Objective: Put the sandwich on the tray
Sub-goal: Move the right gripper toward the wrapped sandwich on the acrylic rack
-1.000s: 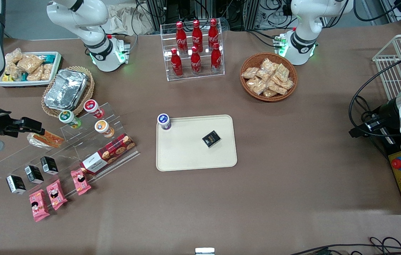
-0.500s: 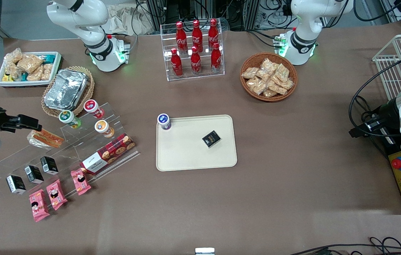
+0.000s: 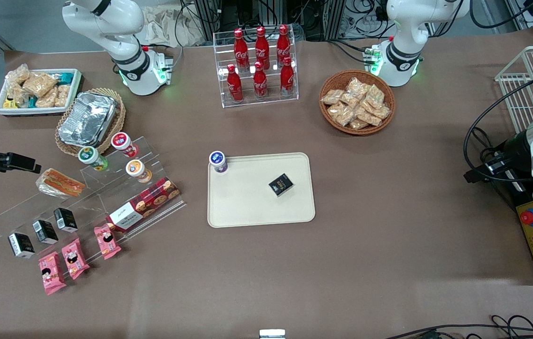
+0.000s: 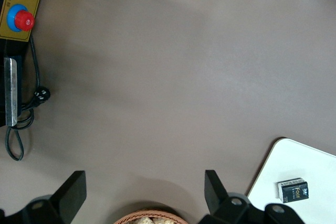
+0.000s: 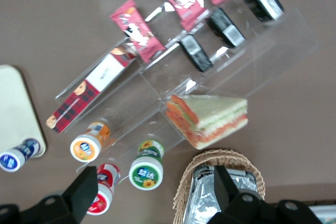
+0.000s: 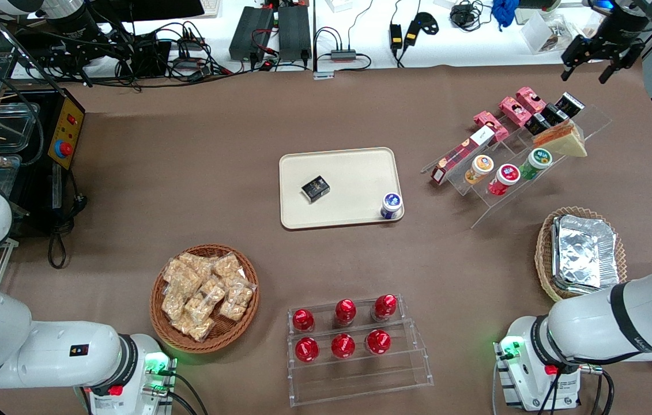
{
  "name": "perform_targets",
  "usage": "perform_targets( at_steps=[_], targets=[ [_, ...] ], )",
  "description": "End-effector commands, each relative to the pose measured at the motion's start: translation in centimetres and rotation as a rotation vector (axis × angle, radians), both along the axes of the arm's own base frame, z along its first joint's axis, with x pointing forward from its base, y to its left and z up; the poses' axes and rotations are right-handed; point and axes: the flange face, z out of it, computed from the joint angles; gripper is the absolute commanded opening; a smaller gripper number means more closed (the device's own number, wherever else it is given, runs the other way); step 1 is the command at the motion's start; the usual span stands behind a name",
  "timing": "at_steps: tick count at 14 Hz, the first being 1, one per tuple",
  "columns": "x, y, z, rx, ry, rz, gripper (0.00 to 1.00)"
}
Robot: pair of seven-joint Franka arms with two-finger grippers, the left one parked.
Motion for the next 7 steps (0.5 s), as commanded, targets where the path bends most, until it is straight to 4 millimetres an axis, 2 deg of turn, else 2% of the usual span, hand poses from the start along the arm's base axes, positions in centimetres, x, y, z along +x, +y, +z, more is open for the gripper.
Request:
perform_targets(
  at_steps=[1,5,7],
  targets=[
    [-1.1,-3.5,0.4,0.007,0.006,-0.174,0.99],
    [-0.7,-3.0,-1.0,-0.045,0.044,-0.512,0.98],
    [-0.6,-3.6,-1.7,-0.026,0.061,-0.580,0.98]
  ],
)
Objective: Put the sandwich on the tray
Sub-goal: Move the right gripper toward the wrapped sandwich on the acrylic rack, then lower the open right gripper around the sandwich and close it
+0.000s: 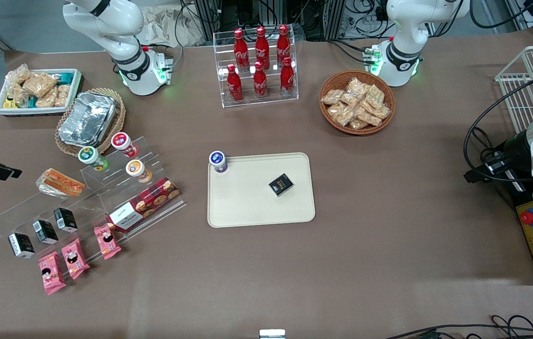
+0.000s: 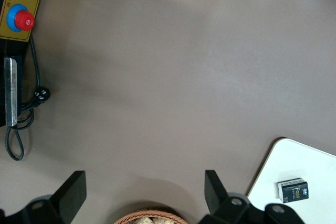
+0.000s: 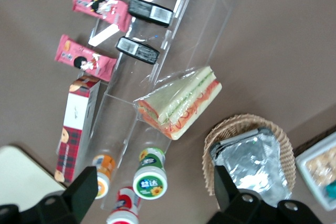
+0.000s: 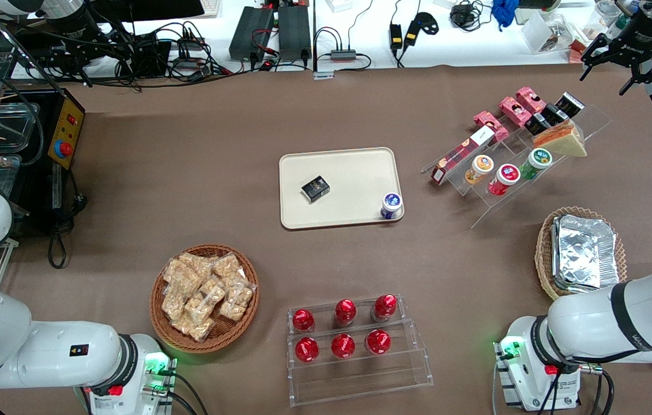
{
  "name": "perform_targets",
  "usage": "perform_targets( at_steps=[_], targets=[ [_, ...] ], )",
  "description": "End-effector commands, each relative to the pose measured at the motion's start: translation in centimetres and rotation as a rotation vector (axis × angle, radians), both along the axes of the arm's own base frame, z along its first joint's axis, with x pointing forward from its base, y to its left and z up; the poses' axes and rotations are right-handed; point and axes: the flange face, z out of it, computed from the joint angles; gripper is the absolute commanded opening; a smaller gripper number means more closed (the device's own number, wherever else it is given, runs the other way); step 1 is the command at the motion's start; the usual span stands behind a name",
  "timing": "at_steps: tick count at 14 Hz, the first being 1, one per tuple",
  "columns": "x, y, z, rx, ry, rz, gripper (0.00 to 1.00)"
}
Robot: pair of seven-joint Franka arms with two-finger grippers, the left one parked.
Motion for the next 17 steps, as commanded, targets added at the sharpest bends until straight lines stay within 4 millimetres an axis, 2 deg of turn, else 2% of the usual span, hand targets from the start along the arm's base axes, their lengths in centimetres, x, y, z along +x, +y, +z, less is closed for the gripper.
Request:
perform_targets(
  at_steps=[1,3,5,6,7,8,11,17],
  targets=[
    [0.2,-0.4,-0.7,0.006,0.004,-0.157,0.98],
    [0.4,-0.7,-1.1,-0.025,0.014,-0.338,0.98],
    [-0.2,-1.5,-2.3,-0.073,0.043,-0.469,0.98],
    [-0.7,-3.5,-3.2,-0.091,0.072,-0.583,0.98],
    [-1.4,-5.7,-5.4,-0.096,0.137,-0.662,0.98],
    [-1.3,-5.8,-6.0,-0.102,0.143,-0.658,0.98],
    [-0.7,-5.4,-5.9,-0.097,0.109,-0.669,0.98],
    [-1.7,-4.5,-9.2,-0.058,0.086,-0.746,0.97]
  ],
)
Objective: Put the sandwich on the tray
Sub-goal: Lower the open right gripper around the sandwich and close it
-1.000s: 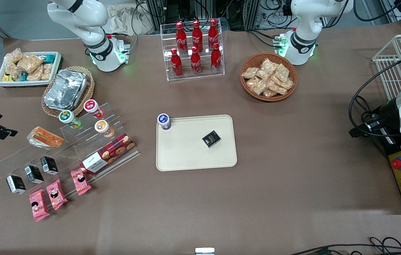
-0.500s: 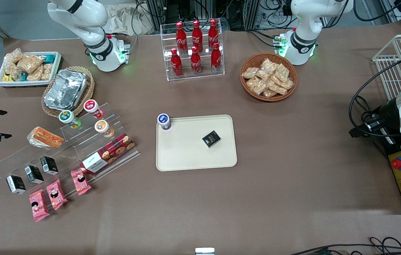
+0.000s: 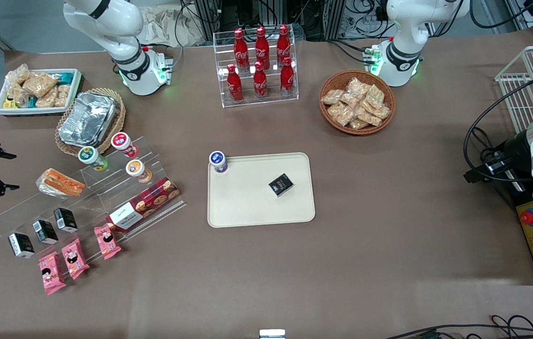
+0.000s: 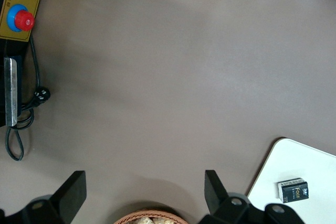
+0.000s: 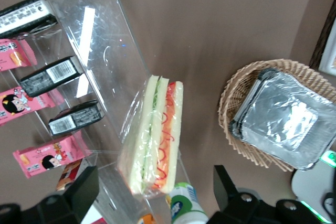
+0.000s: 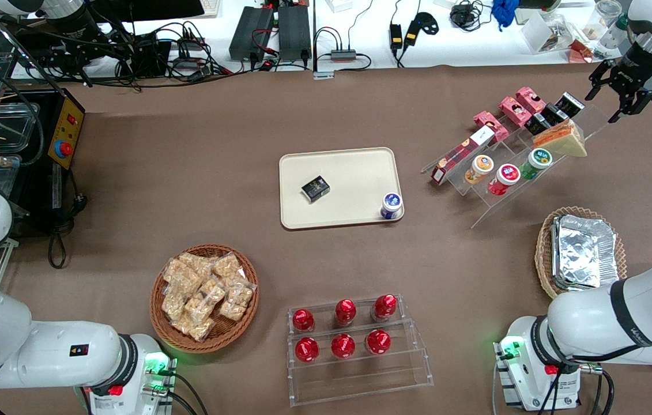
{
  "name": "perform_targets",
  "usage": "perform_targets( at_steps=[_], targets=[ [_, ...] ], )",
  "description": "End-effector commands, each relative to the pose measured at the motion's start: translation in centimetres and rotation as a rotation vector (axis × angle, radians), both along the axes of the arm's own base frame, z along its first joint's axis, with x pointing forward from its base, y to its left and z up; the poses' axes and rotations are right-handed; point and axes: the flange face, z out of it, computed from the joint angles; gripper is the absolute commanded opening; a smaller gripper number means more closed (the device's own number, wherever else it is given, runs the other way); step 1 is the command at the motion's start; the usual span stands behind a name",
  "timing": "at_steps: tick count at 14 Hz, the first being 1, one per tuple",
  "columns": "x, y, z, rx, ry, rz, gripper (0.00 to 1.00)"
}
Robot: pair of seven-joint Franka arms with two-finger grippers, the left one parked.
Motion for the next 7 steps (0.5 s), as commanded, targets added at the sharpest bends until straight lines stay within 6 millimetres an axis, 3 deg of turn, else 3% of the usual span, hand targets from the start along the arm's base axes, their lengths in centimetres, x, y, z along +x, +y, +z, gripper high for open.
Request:
perform_targets(
  at_steps=[1,3,7],
  targets=[
    [-1.5,1.0,-1.6,0.011,-0.029,-0.058,0.97],
    [-1.3,2.6,-2.8,-0.004,-0.042,-0.081,0.97],
    [-0.8,3.1,-3.7,0.012,-0.061,-0.127,0.97]
  ],
)
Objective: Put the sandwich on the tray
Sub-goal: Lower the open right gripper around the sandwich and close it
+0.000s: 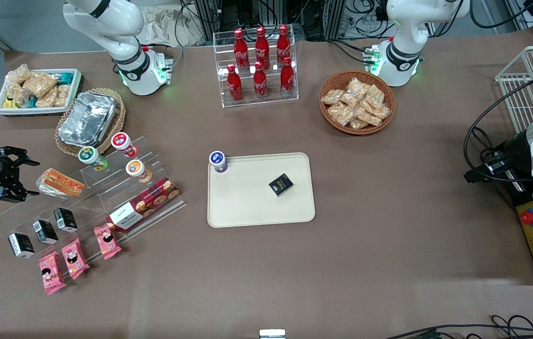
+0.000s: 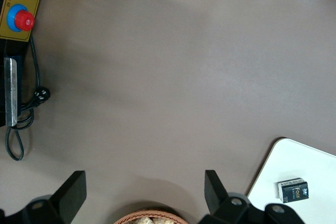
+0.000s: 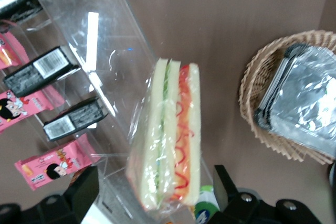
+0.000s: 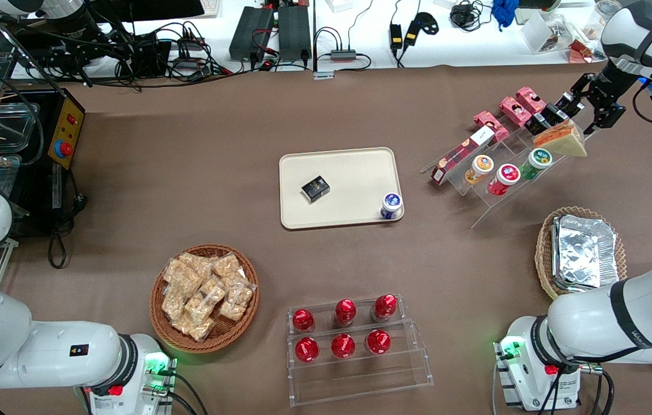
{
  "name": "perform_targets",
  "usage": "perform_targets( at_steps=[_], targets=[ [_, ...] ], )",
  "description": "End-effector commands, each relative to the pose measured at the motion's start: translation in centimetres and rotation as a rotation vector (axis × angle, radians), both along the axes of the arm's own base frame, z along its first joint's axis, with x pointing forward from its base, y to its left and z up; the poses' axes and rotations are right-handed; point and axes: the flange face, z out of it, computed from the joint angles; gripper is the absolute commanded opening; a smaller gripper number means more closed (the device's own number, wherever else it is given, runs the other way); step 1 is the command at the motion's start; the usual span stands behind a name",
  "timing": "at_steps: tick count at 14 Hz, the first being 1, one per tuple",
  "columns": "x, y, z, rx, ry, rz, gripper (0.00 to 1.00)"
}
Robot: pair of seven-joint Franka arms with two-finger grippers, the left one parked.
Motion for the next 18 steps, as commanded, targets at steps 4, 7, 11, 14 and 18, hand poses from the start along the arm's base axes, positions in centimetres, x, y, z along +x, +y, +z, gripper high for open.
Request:
perform_targets(
  at_steps=[4,7,11,14,18],
  targets=[
    [-1.3,0.4,-0.9,0.026,-0.029,-0.048,0.97],
    [-1.6,0.2,-1.7,0.036,-0.026,-0.060,0.97],
    [-1.3,0.4,-1.6,0.052,-0.048,-0.076,0.57],
    [-1.4,0.1,-1.9,0.062,-0.049,-0.089,0.45],
    [-1.3,0.1,-1.4,0.093,-0.072,-0.092,0.28]
  ],
)
